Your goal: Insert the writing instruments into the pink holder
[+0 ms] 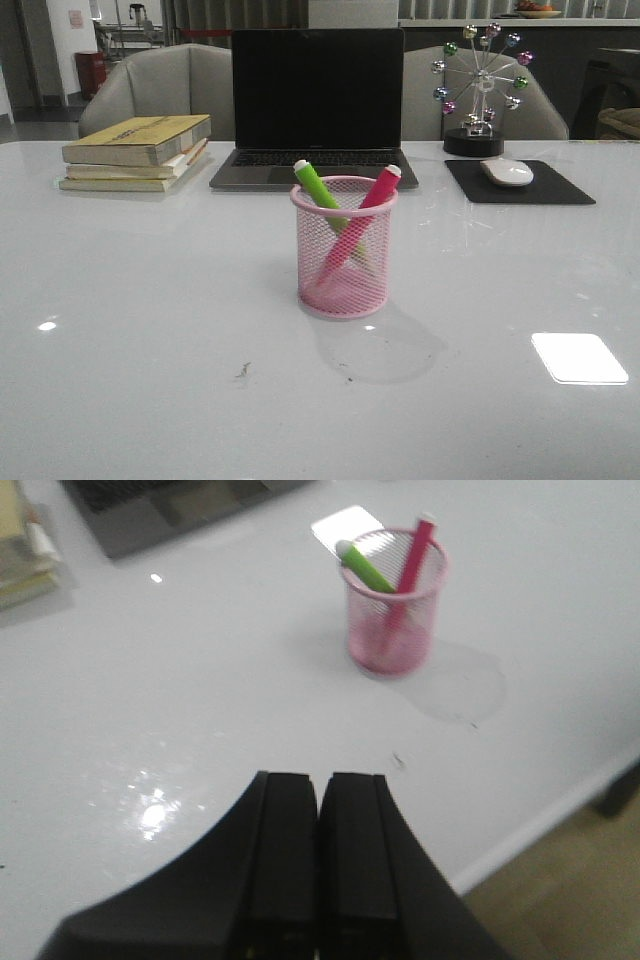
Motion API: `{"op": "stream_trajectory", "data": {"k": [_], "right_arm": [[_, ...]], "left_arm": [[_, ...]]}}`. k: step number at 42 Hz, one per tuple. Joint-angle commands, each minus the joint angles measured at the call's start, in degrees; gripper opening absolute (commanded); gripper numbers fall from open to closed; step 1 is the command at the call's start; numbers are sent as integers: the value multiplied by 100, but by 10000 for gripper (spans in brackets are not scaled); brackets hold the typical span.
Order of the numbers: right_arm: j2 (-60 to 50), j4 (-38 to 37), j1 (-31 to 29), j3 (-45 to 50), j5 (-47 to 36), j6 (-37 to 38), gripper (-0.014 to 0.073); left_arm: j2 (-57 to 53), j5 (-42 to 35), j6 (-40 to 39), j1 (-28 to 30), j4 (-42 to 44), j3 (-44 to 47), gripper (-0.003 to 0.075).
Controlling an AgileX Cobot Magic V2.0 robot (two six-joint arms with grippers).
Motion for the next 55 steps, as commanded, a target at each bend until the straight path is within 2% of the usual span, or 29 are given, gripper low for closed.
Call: {"op": "stream_trajectory", "data": {"k": [1,7,13,19,25,49,55], "right_arm": [[11,-9,-17,-153,-366,2,58],[11,-9,-17,-153,-366,2,58],[11,-9,-17,-153,-366,2,58],[11,-9,-17,-153,-366,2,58],[11,-9,-17,-153,-347,2,58],[11,-9,-17,-153,-340,2,58],[11,-9,-17,-153,-340,2,58]], "left_arm": [[-571,-985,-50,628,-139,382,92],[-1705,-1394,-50,1589,-523,1337,92],[-2684,-1937,-50,2343,-535,2298,92],[-3187,-2817,-50,2756,-572,3054,92],[-3202,-3605,-50,2758,-571,3564,92],[-3192,-3740,-50,2745,-571,3550,92],[-3192,-3850,460,2745,-873,3550,92]]}}
